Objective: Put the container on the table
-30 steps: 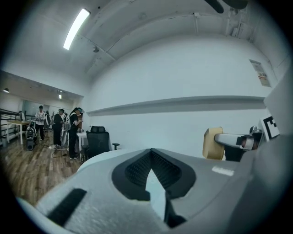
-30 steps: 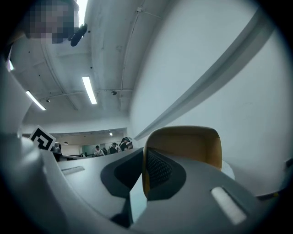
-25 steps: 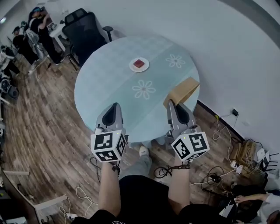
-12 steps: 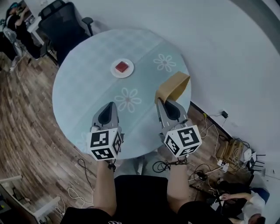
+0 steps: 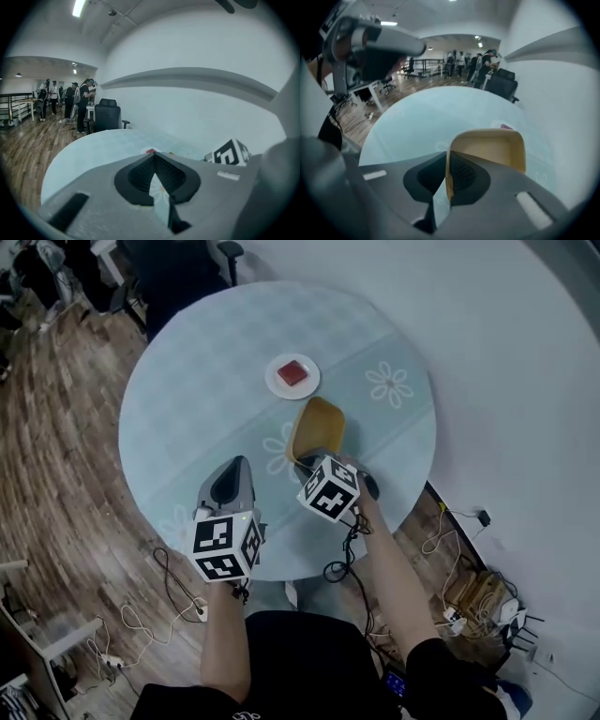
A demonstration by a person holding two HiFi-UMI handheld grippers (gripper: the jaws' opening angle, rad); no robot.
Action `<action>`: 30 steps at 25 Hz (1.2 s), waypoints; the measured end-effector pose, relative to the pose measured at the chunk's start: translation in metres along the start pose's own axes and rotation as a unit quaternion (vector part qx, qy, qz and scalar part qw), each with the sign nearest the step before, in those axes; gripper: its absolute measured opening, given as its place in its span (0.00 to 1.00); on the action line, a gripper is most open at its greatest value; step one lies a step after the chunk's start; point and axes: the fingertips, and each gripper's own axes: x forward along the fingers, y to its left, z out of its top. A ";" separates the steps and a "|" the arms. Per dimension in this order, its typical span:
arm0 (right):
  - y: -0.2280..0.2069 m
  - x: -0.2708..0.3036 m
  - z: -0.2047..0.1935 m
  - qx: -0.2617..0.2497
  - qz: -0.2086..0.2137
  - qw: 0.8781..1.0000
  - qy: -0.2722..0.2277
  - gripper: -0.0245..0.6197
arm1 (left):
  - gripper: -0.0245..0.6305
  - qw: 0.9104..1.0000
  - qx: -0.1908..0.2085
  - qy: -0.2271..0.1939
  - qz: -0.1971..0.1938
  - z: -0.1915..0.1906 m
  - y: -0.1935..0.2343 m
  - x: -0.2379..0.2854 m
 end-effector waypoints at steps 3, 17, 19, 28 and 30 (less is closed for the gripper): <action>0.016 0.041 -0.010 -0.053 0.034 0.996 0.067 0.07 | 0.04 1.000 -0.008 -0.007 0.024 0.004 0.023 -0.007; 0.036 0.027 0.009 -0.100 0.033 0.994 0.037 0.14 | 0.04 0.998 -0.018 -0.037 0.042 0.027 0.045 -0.029; 0.020 -0.013 0.038 -0.071 0.002 0.997 -0.042 0.08 | 0.04 0.998 -0.012 -0.046 0.029 0.037 0.034 -0.027; -0.075 -0.271 0.109 0.086 -0.234 0.900 -0.356 0.05 | 0.04 0.993 0.028 -0.109 -0.040 0.102 -0.042 -0.019; -0.078 -0.307 0.095 0.136 -0.251 0.866 -0.410 0.05 | 0.04 0.991 0.036 -0.115 -0.049 0.109 -0.056 -0.016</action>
